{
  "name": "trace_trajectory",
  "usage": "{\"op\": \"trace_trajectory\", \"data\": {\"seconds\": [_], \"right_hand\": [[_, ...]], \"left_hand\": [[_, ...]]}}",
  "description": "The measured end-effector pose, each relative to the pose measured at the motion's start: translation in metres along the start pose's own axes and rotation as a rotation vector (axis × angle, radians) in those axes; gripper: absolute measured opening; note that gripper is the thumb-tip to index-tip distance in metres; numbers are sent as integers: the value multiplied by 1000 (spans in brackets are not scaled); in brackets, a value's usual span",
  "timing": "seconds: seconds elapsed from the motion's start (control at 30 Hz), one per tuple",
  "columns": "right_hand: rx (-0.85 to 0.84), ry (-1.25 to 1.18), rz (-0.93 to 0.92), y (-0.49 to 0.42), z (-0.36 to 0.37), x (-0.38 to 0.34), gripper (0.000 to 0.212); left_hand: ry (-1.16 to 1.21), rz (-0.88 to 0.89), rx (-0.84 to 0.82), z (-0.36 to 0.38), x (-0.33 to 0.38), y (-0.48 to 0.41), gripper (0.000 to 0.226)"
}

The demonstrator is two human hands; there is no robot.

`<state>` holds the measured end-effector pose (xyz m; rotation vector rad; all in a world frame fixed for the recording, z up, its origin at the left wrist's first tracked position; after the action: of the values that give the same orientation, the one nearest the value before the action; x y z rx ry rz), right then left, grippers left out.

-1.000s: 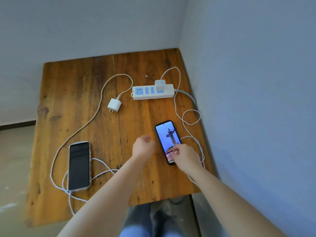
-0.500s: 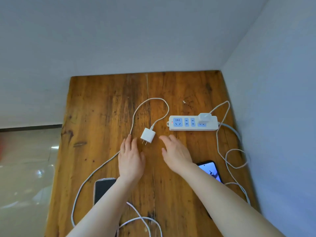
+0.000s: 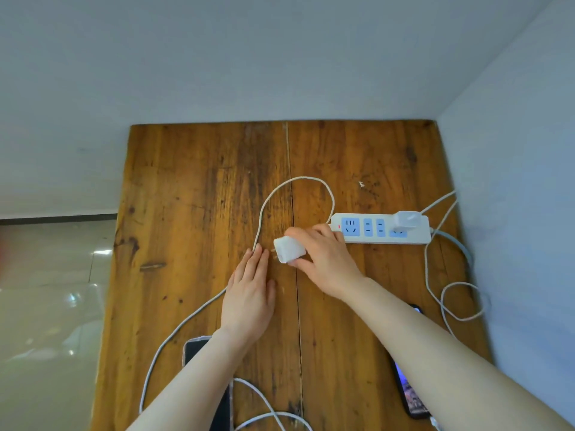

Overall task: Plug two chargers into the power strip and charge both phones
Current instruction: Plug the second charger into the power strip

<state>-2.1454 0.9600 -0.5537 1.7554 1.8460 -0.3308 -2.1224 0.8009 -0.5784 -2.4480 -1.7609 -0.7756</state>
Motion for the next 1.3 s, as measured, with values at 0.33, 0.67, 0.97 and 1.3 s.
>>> {"op": "trace_trajectory", "data": {"seconds": [0.33,0.67,0.97,1.3], "right_hand": [[-28,-1497,385,27,-71,15,37],[14,-316,571,10,-127,53,27],[-190,98,597,-19,-117,67,25],[-210,106,596,-28,-119,69,29]], "left_hand": [[231,125,17,-8,84,-35,63],[186,185,-86,11,111,-36,57],[-97,236,-181,17,105,-37,78],[-50,199,-236,18,102,-39,84]]}}
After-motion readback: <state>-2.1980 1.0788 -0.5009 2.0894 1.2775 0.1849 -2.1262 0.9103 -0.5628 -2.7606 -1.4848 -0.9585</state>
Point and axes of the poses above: each hand's wrist, its own y-axis away from the middle knuckle, its own z-axis out of the palm, x = y × z, the point moved 4 cm from there along -y, towards the middle knuckle, and after that the axes turned 2 degrees about -x, right-handed, at the moved point
